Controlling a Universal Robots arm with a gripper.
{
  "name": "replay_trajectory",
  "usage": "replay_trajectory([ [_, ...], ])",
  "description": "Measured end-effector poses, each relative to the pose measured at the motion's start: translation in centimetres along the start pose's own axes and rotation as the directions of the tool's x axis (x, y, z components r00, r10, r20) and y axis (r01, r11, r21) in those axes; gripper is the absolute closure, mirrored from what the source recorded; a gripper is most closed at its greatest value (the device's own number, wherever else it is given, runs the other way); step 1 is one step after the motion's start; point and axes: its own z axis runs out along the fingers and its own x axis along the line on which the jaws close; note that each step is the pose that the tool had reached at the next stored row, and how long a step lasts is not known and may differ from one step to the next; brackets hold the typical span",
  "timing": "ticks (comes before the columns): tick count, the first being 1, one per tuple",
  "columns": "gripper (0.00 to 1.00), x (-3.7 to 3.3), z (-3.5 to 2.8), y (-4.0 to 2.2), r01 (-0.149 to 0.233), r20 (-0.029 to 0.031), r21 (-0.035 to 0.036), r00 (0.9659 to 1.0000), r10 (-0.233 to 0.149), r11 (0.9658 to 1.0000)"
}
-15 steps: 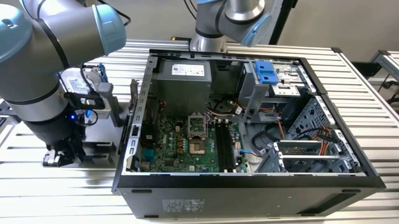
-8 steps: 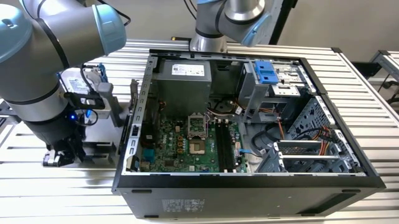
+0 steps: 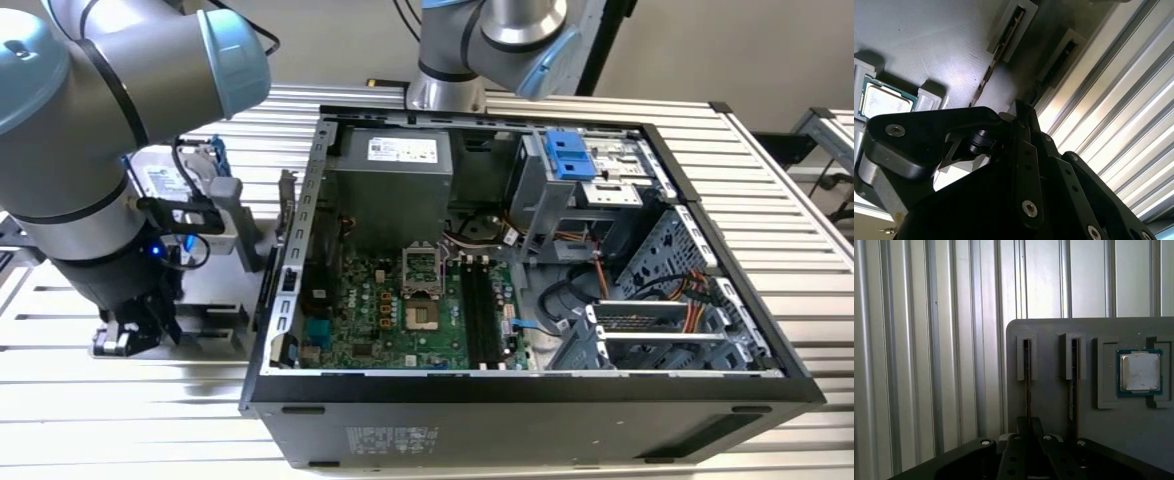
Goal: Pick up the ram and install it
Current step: 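Pick up the ram and move it above insertion slot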
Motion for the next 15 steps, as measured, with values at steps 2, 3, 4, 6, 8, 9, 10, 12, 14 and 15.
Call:
replay_trajectory([
  [2,1.00,0.00,0.00,0.00,0.000,0.0000,0.0000,1.0000,0.000,1.0000],
  [3,1.00,0.00,0.00,0.00,0.000,0.0000,0.0000,1.0000,0.000,1.0000],
  [4,1.00,0.00,0.00,0.00,0.000,0.0000,0.0000,1.0000,0.000,1.0000],
  [6,1.00,-0.01,0.00,0.00,0.000,0.0000,0.0000,1.0000,0.000,1.0000],
  [8,1.00,-0.01,0.00,0.00,0.000,0.0000,0.0000,1.0000,0.000,1.0000],
  [9,1.00,-0.01,0.00,0.00,0.000,0.0000,0.0000,1.0000,0.000,1.0000],
  [10,1.00,-0.01,-0.01,0.00,0.000,0.0000,-0.0001,1.0000,0.000,1.0000],
  [12,1.00,-0.01,-0.12,0.00,0.000,-0.0002,-0.0002,1.0000,0.000,1.0000],
  [14,1.00,-0.01,-0.32,0.01,0.000,0.0000,0.0000,1.0000,0.000,1.0000],
  [15,1.00,-0.01,-0.46,0.02,0.000,0.0000,-0.0001,1.0000,0.000,1.0000],
])
